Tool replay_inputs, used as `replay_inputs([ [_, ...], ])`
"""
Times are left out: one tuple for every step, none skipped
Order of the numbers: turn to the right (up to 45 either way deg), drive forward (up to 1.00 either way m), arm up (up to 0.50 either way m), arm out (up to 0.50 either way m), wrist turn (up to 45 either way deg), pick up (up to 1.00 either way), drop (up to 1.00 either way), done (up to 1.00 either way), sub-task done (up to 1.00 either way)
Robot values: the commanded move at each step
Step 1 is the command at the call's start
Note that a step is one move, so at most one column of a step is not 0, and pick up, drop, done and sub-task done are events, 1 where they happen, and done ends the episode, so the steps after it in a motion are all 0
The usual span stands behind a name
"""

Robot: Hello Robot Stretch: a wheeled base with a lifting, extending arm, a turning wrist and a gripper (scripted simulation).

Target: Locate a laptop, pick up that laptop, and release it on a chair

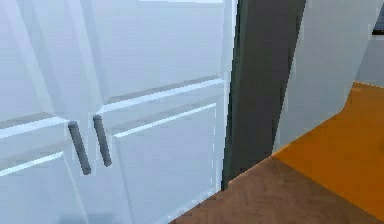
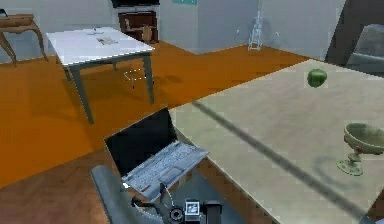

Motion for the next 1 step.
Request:
replay_inputs([
  [0.0,0.00,0.10,0.00,0.0,0.00,0.00,0.00,0.00],
])
